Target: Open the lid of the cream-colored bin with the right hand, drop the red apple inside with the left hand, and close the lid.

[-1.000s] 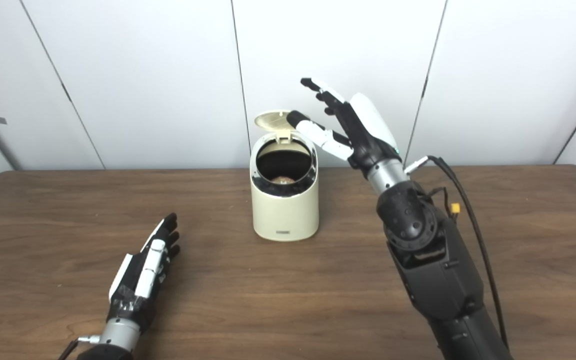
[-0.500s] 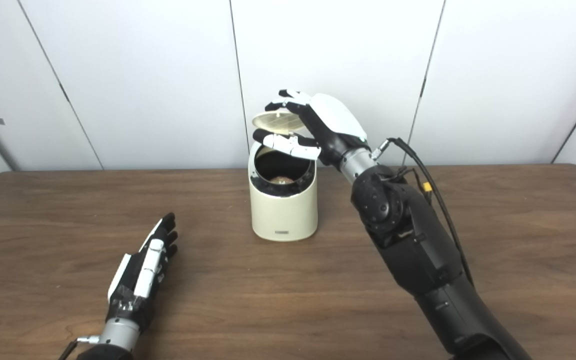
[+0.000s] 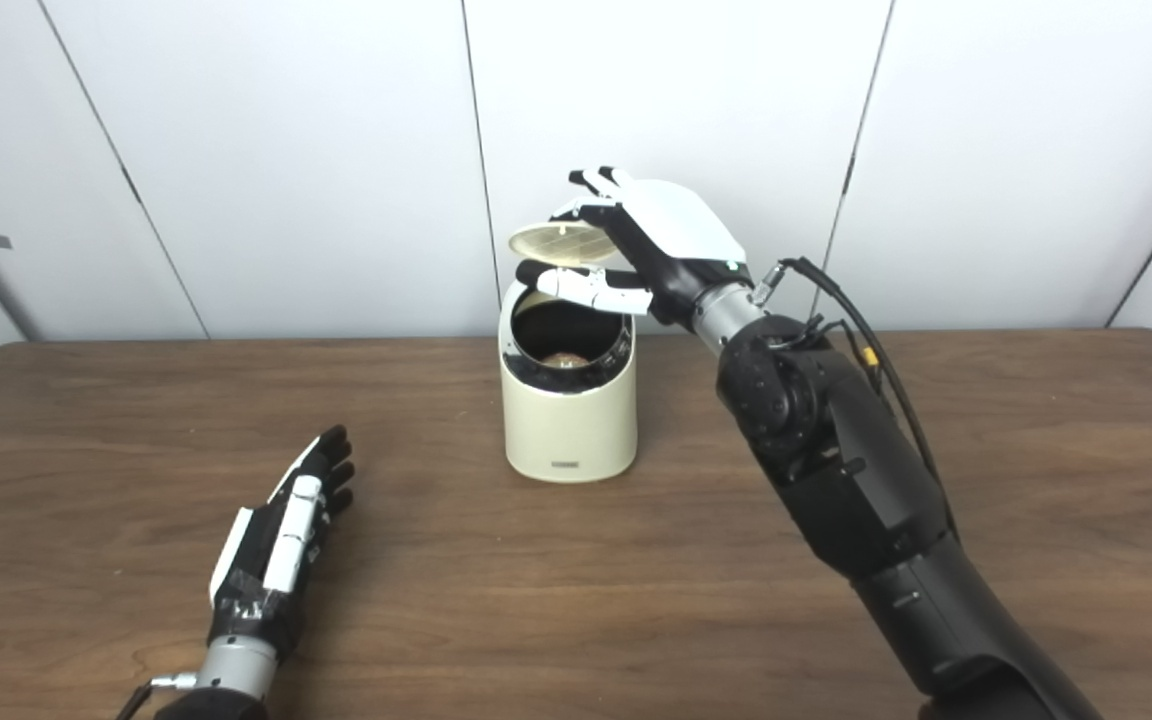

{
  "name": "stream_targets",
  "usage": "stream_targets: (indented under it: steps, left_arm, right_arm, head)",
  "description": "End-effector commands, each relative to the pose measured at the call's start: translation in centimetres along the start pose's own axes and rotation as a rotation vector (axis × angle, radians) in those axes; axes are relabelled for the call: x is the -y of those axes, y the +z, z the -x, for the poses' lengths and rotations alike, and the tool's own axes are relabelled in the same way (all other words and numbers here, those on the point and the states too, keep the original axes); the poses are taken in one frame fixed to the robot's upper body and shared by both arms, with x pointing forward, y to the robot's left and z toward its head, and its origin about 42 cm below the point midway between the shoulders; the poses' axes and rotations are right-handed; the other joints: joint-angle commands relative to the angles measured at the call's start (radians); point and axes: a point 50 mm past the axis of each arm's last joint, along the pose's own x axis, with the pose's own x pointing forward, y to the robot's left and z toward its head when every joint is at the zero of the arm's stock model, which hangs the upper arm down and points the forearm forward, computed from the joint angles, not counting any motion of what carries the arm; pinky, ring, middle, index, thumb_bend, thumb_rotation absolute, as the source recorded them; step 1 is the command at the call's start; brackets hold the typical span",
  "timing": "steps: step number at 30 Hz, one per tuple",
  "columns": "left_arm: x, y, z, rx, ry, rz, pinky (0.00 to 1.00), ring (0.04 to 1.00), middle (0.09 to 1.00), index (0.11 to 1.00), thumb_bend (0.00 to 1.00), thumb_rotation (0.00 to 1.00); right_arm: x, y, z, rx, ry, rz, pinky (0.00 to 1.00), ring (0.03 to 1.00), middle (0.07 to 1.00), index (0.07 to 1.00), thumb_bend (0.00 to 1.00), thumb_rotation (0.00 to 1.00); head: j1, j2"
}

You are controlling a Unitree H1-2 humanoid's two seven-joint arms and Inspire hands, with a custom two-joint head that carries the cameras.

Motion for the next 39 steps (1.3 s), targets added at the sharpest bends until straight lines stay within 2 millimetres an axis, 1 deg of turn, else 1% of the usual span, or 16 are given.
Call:
stream_targets:
  steps: [1, 4, 8, 15, 23, 27, 29, 32, 34, 36, 39]
  left_arm:
    - [0.3, 1.4, -0.9, 0.088, 0.009, -0.011, 0.93, 0.927, 0.932, 0.923, 0.56, 0.85]
    - [0.2, 1.4, -0.9, 0.091, 0.013, -0.018, 0.93, 0.926, 0.93, 0.92, 0.57, 0.86]
    - [0.3, 1.4, -0.8, 0.097, 0.019, -0.014, 0.9, 0.909, 0.918, 0.911, 0.55, 0.85]
    - [0.3, 1.5, -0.8, 0.097, 0.016, -0.007, 0.91, 0.907, 0.918, 0.906, 0.56, 0.84]
    - [0.3, 1.6, -0.8, 0.094, 0.016, -0.017, 0.9, 0.908, 0.917, 0.905, 0.57, 0.83]
    - [0.4, 1.6, -0.9, 0.1, 0.015, -0.02, 0.89, 0.905, 0.915, 0.905, 0.57, 0.83]
    - [0.4, 1.5, -0.9, 0.101, 0.013, -0.017, 0.89, 0.904, 0.915, 0.906, 0.57, 0.82]
    - [0.5, 1.5, -0.9, 0.099, 0.012, -0.015, 0.89, 0.906, 0.917, 0.907, 0.58, 0.82]
    - [0.6, 1.4, -0.9, 0.097, 0.013, -0.013, 0.89, 0.911, 0.921, 0.909, 0.59, 0.83]
    - [0.6, 1.4, -0.8, 0.09, 0.016, -0.014, 0.89, 0.91, 0.92, 0.908, 0.59, 0.83]
    - [0.6, 1.4, -0.9, 0.091, 0.016, -0.009, 0.89, 0.91, 0.922, 0.909, 0.57, 0.84]
  right_arm:
    - [2.1, 0.8, -0.2, 0.024, -0.048, 0.027, 0.93, 1.0, 0.963, 0.723, 0.5, 0.97]
    - [2.0, 0.6, 0.3, 0.015, -0.042, 0.033, 0.91, 1.0, 0.957, 0.725, 0.5, 0.97]
    - [2.0, 0.4, 0.8, 0.011, -0.037, 0.044, 0.89, 1.0, 0.949, 0.724, 0.47, 0.96]
    - [1.8, 0.5, 1.9, 0.031, -0.022, 0.061, 0.88, 0.996, 0.933, 0.721, 0.48, 0.94]
    - [1.3, 0.5, 2.9, 0.046, 0.029, 0.093, 0.91, 0.998, 0.936, 0.738, 0.5, 0.96]
    - [0.8, 0.5, 3.5, 0.054, 0.048, 0.119, 0.9, 0.993, 0.929, 0.73, 0.49, 0.92]
    - [0.4, 0.5, 3.8, 0.06, 0.071, 0.132, 0.92, 0.999, 0.933, 0.722, 0.5, 0.92]
    - [-0.2, 0.3, 4.4, 0.069, 0.1, 0.141, 0.98, 1.0, 0.94, 0.719, 0.52, 0.93]
    - [-0.6, 0.1, 4.7, 0.076, 0.112, 0.142, 1.0, 1.0, 0.939, 0.715, 0.51, 0.91]
    - [-1.0, -0.2, 4.8, 0.08, 0.127, 0.143, 1.0, 1.0, 0.94, 0.717, 0.52, 0.91]
    - [-1.4, -0.4, 5.0, 0.084, 0.14, 0.15, 1.0, 1.0, 0.938, 0.717, 0.53, 0.89]
  head:
    - [0.001, -0.001]
    - [0.002, 0.001]
    - [0.0, 0.006]
    - [0.0, 0.011]
    - [-0.001, 0.022]
    - [-0.001, 0.028]
    - [0.002, 0.028]
    - [0.01, 0.029]
    - [0.011, 0.03]
    - [0.013, 0.029]
    - [0.013, 0.033]
